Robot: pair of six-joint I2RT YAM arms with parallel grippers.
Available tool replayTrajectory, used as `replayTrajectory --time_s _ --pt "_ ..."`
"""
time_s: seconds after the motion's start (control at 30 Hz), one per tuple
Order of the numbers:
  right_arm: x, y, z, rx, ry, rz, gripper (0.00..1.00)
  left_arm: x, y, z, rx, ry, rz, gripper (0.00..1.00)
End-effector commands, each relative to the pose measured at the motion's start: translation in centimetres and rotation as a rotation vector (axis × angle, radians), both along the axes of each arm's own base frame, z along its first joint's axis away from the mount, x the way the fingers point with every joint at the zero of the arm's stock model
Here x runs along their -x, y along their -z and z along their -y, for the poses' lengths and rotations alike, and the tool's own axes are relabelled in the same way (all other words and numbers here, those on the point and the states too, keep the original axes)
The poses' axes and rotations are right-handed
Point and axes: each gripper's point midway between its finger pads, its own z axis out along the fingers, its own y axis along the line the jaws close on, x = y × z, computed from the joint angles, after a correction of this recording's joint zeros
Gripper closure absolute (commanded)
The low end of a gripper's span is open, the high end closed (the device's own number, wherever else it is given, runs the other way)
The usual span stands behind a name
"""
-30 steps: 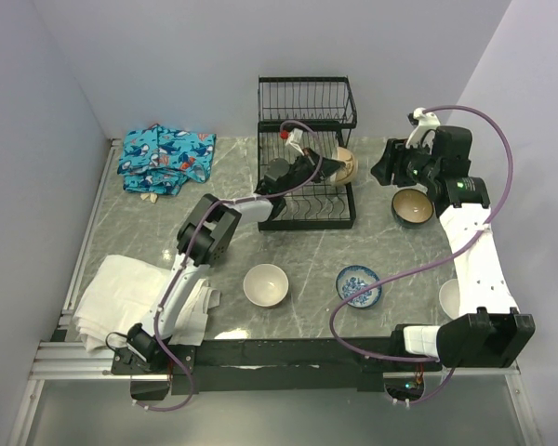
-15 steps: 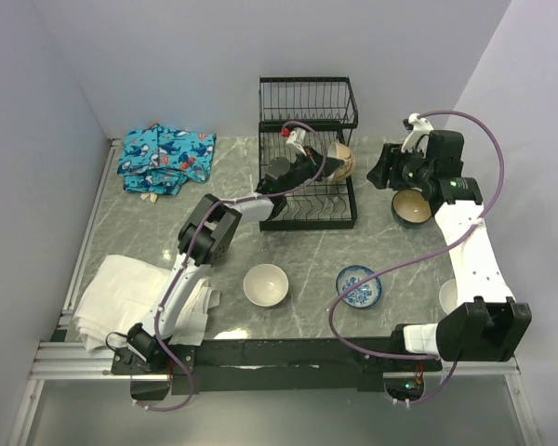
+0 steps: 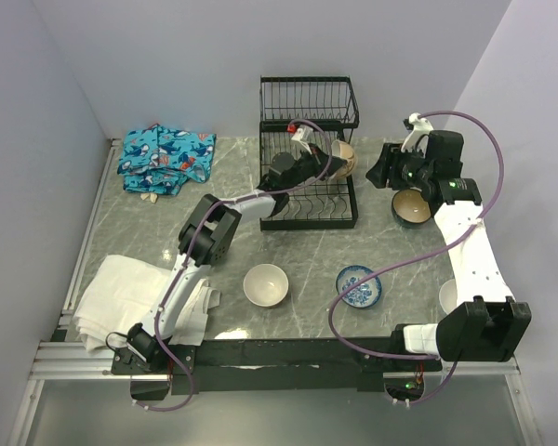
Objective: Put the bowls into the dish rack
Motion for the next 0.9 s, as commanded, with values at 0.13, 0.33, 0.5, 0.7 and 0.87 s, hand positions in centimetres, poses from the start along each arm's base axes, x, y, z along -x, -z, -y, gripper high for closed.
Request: replayTrajectory --time_s 0.13,0.33,0.5,0.7,0.87 --pt "-0.3 -1.0 -0.4 -0.032 -0.027 0.035 0.39 1.1 -2.6 -2.0 0.099 0.097 -0.146 0.99" --pt "-0.5 -0.2 -2.3 -0.154 -0.089 -0.009 0.38 2.4 -5.3 -3.3 0.207 0.154 -0.186 0.99" --pt "-2.6 1.0 -2.7 -0.206 -0.090 -0.033 0.33 2.8 -5.6 -4.5 0.245 0.161 -0.226 0.99" --pt "-5.3 3.0 -2.4 -0.249 -0.024 -0.112 0.32 2.4 -4.4 -4.9 0.262 0.138 -0.246 0.99" --pt "-7.0 3.4 -2.7 -0.269 -0.023 -0.131 0.33 1.2 -3.8 -5.0 0.272 0.099 -0.257 0.99"
